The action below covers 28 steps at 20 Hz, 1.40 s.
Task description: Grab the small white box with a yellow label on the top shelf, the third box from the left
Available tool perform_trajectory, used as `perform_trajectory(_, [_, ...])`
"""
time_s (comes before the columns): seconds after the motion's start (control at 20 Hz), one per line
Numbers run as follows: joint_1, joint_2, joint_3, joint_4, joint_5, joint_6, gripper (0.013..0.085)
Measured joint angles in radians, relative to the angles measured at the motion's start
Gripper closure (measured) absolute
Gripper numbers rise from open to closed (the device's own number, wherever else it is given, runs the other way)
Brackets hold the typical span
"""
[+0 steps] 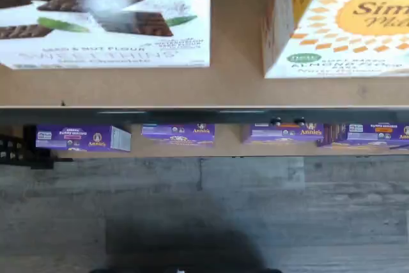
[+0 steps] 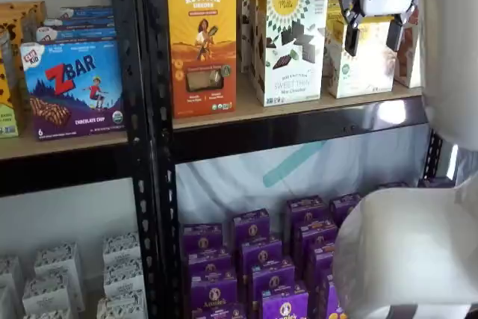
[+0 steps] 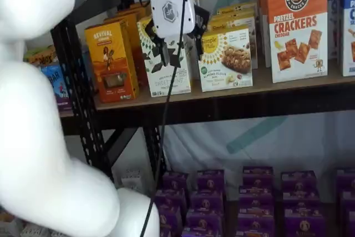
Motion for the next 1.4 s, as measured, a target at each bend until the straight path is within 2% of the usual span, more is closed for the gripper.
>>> perform_trajectory(0.25, [-0.006,0.064,-0.022,0.002,-0.051,-0.007,0.0130])
perform_trajectory(0.45, [-0.001,0.098,-0.024,-0.025,-0.109,-0.005,0.0130])
perform_trajectory(0.65, [-0.023,0.133,-0.043,-0.010,-0.122,-0.026,0.0130])
perform_trajectory(0.75, [-0.028,0.139,-0.045,-0.017,-0.136,-0.031,0.0130])
perform_trajectory(0.85, [-0.057,0.173,-0.080,0.002,-0.116,-0.059,0.0130])
perform_trajectory(0.95, [-0.069,0.184,-0.091,0.007,-0.113,-0.071,0.0130])
perform_trajectory(1.2, [-0.116,0.208,-0.120,0.061,-0.093,-0.115,0.0130])
perform_trajectory(1.4, [-0.141,0.214,-0.136,0.074,-0.086,-0.139,0.0130])
